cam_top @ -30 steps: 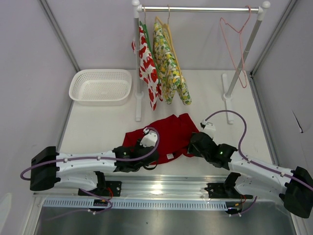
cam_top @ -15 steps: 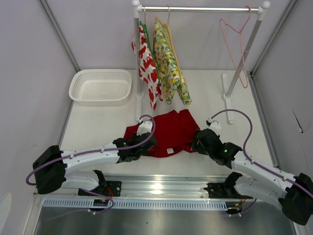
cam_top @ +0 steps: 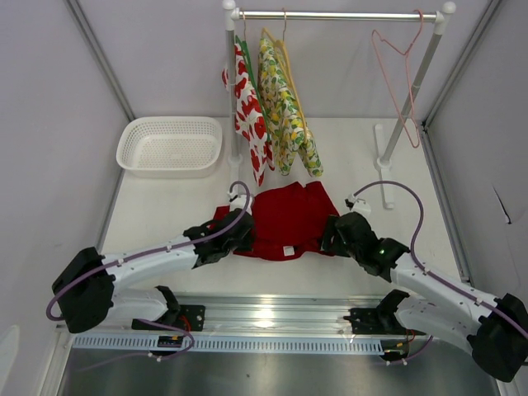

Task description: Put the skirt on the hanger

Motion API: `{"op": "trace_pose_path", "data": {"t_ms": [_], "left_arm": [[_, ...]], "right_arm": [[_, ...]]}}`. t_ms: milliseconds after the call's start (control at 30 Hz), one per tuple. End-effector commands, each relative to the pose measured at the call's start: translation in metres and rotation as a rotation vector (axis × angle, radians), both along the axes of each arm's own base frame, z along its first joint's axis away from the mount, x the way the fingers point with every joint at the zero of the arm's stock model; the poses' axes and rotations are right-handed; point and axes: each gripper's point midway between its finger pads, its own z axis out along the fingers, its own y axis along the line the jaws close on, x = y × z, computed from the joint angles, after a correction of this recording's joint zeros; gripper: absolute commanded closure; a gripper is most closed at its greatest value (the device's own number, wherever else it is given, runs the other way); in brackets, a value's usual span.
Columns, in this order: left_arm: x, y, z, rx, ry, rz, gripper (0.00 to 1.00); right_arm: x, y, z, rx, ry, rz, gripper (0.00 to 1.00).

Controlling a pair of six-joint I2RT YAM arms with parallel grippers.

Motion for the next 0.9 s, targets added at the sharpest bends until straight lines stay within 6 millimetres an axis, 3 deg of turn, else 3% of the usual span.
{"op": "trace_pose_path", "data": {"t_ms": [0,233,467,500,600,733,800,867], "left_arm": [[-0.001,-0.02,0.02,-0.148,-0.024,-0.074,0.87],[-0.002,-0.02,0.022,-0.164,-0.008,-0.099,0.89],[-0.008,-0.038,0.034,-0.275,0.009,-0.201,0.91],[-0.016,-0.044,0.037,-0.312,0.033,-0.249,0.92],[-0.024,-0.051,0.047,-0.396,0.064,-0.308,1.0],[-0.03,-0.055,0.066,-0.537,0.085,-0.368,1.0],[-0.031,-0.059,0.08,-0.627,0.062,-0.4,1.0],[-0.04,-0.057,0.082,-0.697,0.087,-0.443,1.0]], "right_arm": [[0.006,0.008,-0.002,0.017,-0.015,0.027,0.28],[0.009,0.015,-0.012,0.038,-0.013,0.03,0.35],[0.012,0.013,-0.032,0.015,0.015,0.035,0.4],[0.015,0.014,-0.031,0.025,0.004,0.031,0.41],[0.023,0.008,-0.034,0.033,0.007,0.014,0.48],[0.033,0.003,-0.027,0.06,0.0,-0.002,0.78],[0.038,-0.005,-0.022,0.053,-0.001,-0.03,0.82],[0.039,-0.013,-0.023,0.037,0.017,-0.05,0.85]]}}
